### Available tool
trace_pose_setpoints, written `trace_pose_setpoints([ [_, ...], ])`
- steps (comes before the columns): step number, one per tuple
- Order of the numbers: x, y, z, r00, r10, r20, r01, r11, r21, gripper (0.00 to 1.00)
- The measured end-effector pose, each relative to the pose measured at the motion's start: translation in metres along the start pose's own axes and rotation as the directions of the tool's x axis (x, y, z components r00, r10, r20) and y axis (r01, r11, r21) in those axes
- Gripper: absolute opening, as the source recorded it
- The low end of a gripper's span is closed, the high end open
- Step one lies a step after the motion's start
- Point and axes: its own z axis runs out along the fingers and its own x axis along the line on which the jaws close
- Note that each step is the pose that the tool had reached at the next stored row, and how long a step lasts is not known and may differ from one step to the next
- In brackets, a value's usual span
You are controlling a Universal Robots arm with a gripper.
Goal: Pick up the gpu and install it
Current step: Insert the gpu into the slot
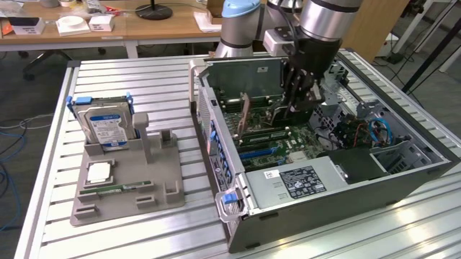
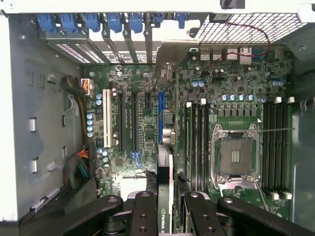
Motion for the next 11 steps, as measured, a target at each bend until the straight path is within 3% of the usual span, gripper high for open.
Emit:
trace_pose_setpoints([
  [11, 0.001, 0.0074, 0.0203, 1.0000, 0.001, 0.0000, -0.001, 1.0000, 0.0000, 0.26],
])
